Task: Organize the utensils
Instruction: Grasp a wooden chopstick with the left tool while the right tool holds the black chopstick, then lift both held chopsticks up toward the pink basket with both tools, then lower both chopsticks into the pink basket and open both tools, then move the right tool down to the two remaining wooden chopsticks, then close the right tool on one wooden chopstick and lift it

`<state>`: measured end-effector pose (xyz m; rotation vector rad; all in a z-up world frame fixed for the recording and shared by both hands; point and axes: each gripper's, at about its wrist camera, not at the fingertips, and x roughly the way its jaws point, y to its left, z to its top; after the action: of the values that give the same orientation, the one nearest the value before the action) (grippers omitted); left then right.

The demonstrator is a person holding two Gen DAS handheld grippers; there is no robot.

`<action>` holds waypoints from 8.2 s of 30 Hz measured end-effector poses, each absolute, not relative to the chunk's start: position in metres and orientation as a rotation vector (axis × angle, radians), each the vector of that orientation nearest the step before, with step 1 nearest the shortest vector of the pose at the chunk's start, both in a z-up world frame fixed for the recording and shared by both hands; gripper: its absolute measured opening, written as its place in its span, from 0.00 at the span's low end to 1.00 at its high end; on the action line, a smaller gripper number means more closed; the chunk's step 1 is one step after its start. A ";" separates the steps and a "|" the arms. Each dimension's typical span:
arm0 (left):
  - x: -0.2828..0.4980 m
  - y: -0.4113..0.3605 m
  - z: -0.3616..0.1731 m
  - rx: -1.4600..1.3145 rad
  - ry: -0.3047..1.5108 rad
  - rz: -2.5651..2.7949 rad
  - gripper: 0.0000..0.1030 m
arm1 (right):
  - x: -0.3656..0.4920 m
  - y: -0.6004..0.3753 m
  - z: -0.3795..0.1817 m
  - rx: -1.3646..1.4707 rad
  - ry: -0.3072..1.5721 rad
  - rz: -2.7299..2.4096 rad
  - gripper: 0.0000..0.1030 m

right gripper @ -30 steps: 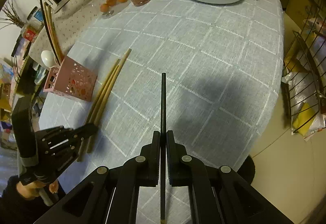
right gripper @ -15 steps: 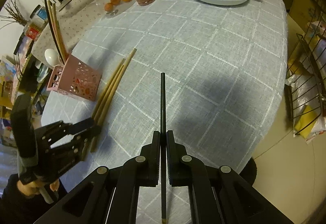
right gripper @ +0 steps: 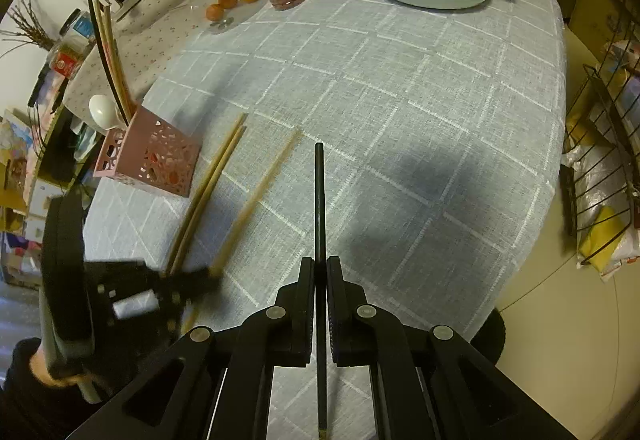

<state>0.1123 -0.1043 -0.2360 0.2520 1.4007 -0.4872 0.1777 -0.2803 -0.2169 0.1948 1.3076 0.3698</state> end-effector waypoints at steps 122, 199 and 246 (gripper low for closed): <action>0.136 0.054 -0.061 -0.101 0.786 -0.059 0.54 | 0.205 -0.125 -0.089 0.318 0.801 0.450 0.06; 0.122 0.069 -0.146 -0.078 1.199 -0.071 0.78 | 0.247 -0.136 -0.278 0.061 1.216 0.102 0.86; 0.103 0.025 -0.134 -0.004 1.169 -0.233 0.78 | 0.226 -0.170 -0.256 0.023 1.321 0.288 0.03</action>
<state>0.1027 0.0252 -0.1339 -0.0042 1.1693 -0.2329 0.2264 -0.1696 -0.2555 0.0234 1.3207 0.2879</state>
